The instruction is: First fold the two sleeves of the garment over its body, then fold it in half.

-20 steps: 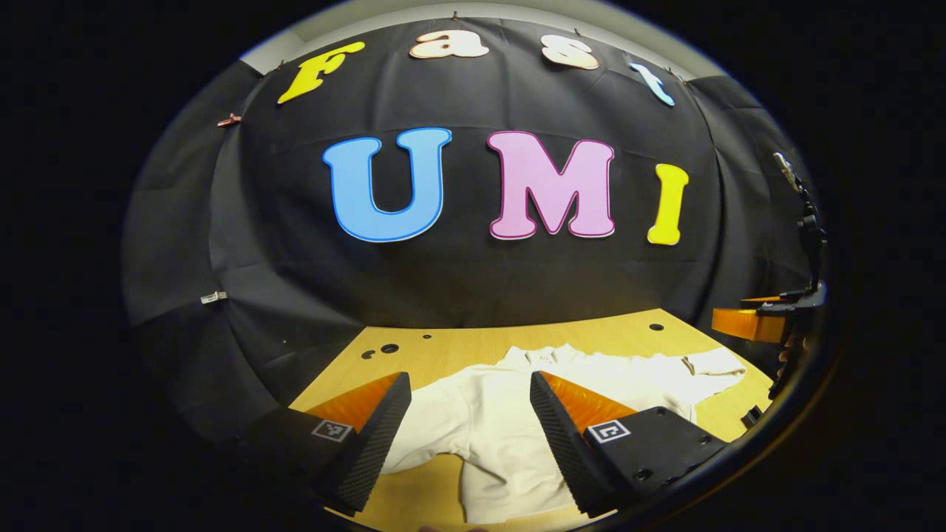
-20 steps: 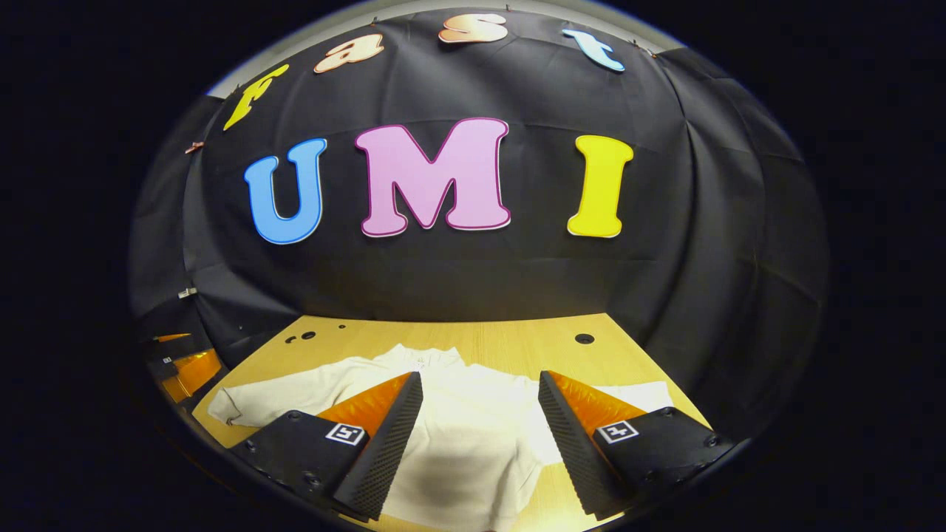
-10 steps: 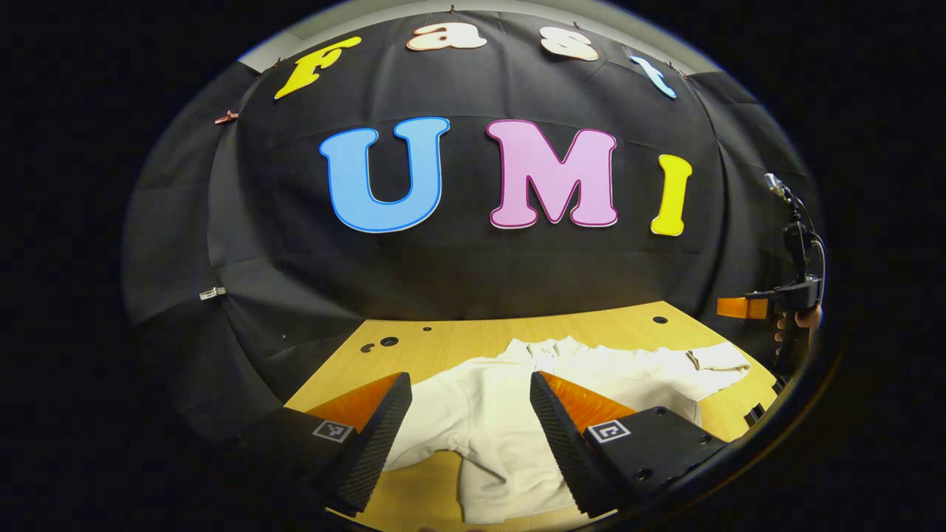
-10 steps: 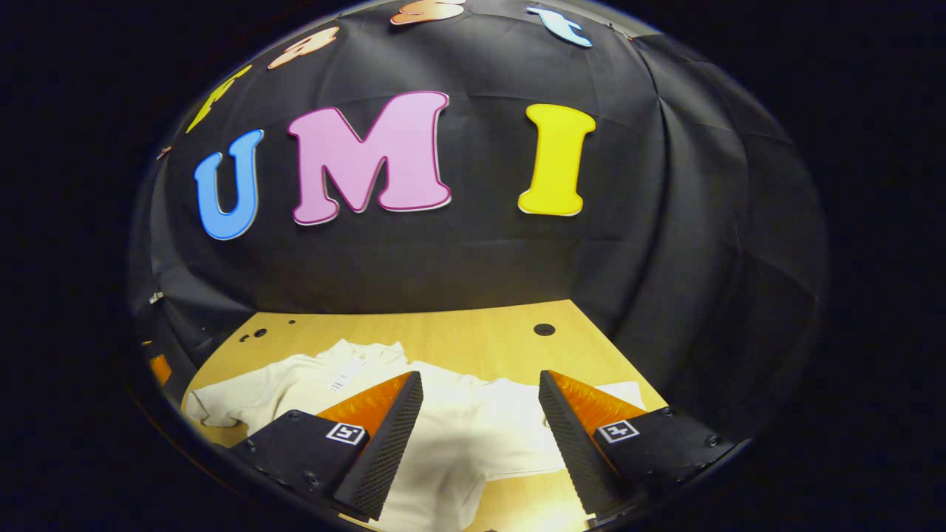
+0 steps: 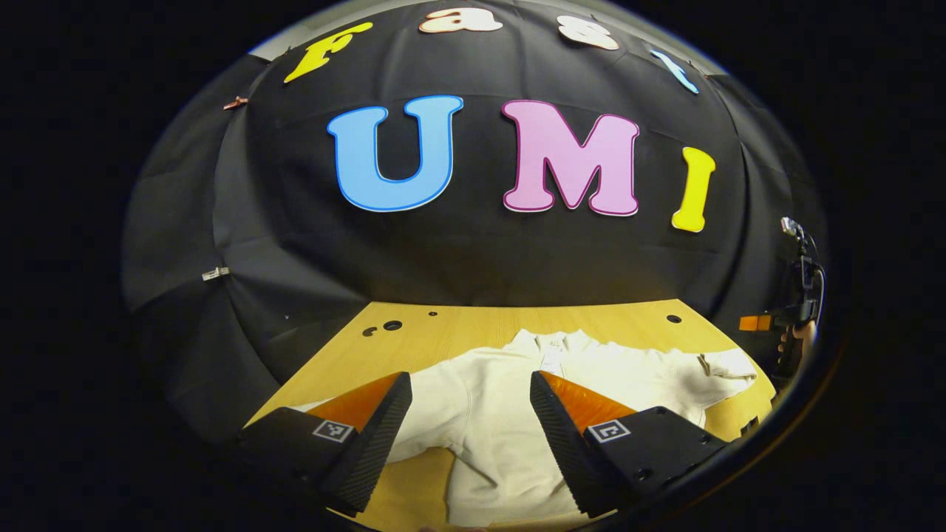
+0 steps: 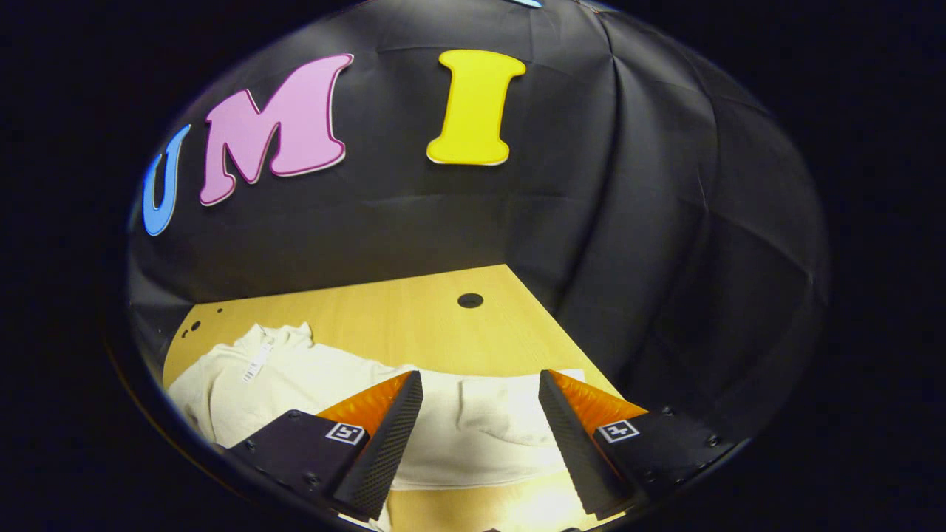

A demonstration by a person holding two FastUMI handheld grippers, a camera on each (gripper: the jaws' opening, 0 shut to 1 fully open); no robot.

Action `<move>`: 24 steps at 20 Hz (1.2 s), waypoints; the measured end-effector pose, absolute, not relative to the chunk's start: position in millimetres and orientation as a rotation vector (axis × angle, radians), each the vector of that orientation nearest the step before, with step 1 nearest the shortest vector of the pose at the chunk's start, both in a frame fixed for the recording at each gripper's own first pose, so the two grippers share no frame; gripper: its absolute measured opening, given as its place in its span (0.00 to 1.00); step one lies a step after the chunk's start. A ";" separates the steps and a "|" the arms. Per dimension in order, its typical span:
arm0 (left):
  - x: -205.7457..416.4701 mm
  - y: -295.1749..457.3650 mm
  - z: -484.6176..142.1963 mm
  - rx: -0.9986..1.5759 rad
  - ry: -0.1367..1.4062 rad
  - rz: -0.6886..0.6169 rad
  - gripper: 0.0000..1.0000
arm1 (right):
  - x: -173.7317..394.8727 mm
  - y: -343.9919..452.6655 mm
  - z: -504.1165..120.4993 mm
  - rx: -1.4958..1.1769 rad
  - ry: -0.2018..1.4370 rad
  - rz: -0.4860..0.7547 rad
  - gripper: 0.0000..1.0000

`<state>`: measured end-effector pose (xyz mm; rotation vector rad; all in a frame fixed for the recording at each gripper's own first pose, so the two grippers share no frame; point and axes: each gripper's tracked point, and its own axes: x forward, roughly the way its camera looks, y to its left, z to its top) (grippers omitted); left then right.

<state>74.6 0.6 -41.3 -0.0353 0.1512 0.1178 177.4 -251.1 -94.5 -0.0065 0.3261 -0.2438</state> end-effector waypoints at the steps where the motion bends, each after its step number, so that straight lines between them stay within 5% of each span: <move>1: 76.6 0.0 -42.3 -0.040 0.157 0.128 0.99 | 180.8 -261.1 -99.6 -0.013 0.338 -0.246 0.96; 14: 107.0 -17.2 -49.5 -0.035 0.204 0.172 0.99 | 209.8 -380.6 -201.9 0.043 0.539 -0.394 0.98; 24: 106.3 -11.6 -56.0 -0.028 0.227 0.188 0.99 | 201.8 -391.5 -237.3 0.163 0.627 -0.370 0.96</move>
